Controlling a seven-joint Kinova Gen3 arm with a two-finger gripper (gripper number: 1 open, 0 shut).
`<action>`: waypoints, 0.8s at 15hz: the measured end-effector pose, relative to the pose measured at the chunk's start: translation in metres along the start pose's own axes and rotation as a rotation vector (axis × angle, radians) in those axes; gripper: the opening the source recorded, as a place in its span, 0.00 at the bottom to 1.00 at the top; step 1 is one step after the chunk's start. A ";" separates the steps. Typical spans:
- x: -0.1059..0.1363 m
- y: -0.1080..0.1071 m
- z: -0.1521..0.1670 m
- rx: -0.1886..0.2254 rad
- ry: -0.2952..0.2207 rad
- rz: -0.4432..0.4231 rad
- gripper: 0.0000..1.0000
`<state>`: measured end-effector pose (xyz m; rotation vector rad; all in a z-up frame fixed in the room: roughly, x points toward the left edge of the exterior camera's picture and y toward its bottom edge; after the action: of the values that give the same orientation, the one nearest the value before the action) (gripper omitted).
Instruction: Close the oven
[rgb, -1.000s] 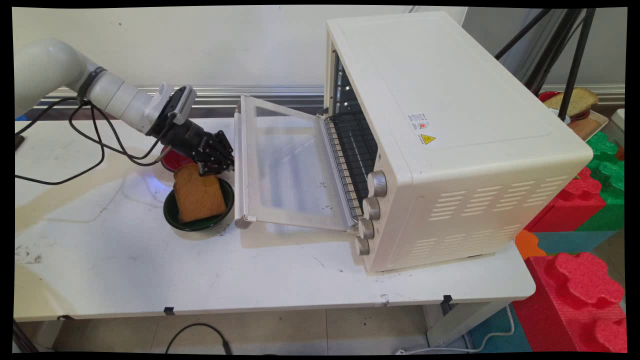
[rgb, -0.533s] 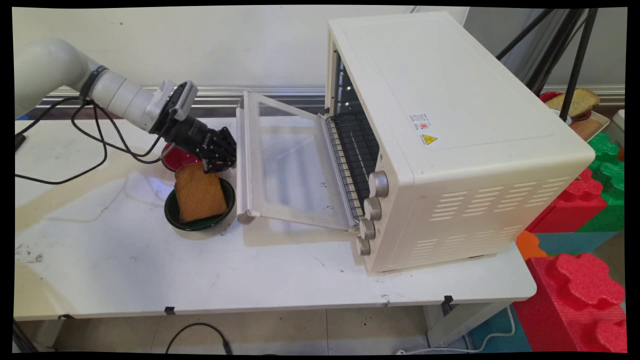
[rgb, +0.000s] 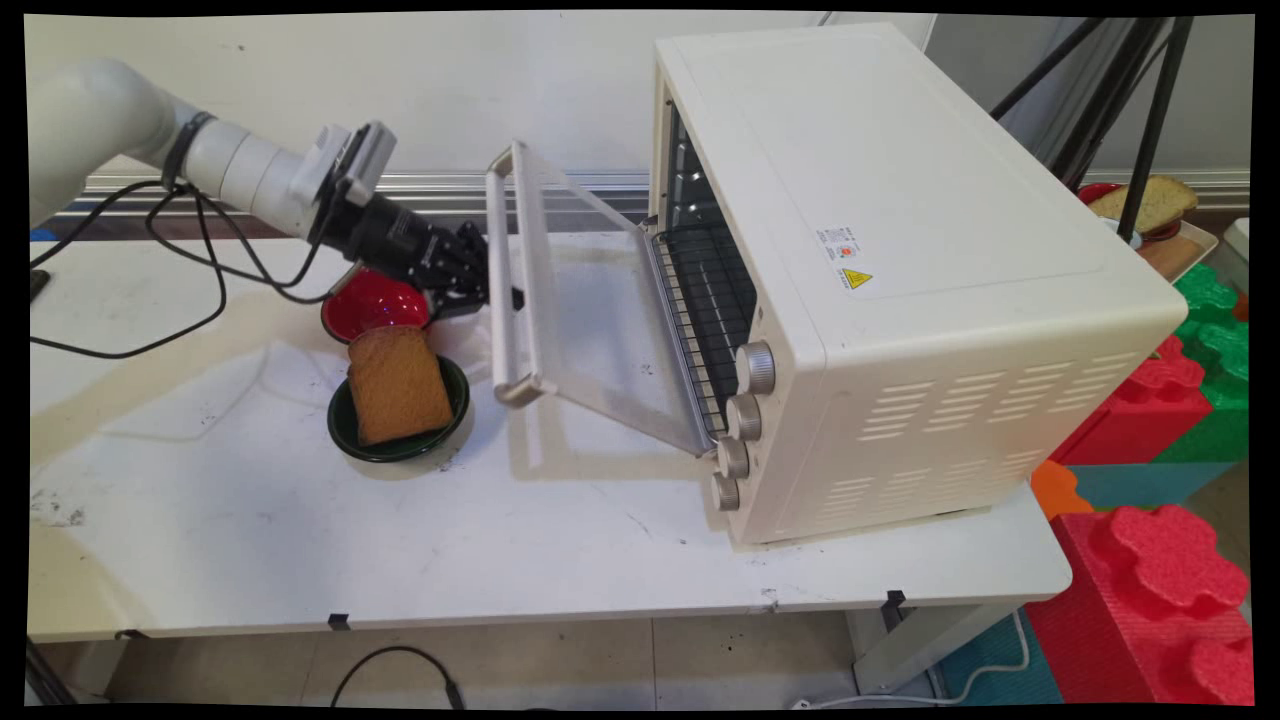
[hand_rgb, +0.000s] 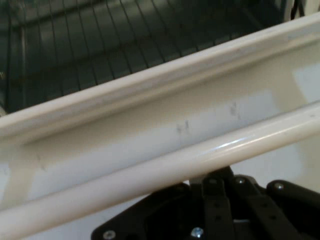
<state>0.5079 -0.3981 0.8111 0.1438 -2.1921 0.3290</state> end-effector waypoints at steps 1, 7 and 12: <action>0.006 -0.001 0.000 0.005 0.023 0.003 0.00; 0.046 -0.010 0.005 0.030 0.131 0.016 0.00; 0.072 -0.017 0.019 0.045 0.173 0.021 0.00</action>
<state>0.4538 -0.4184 0.8604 0.1128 -2.0175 0.3879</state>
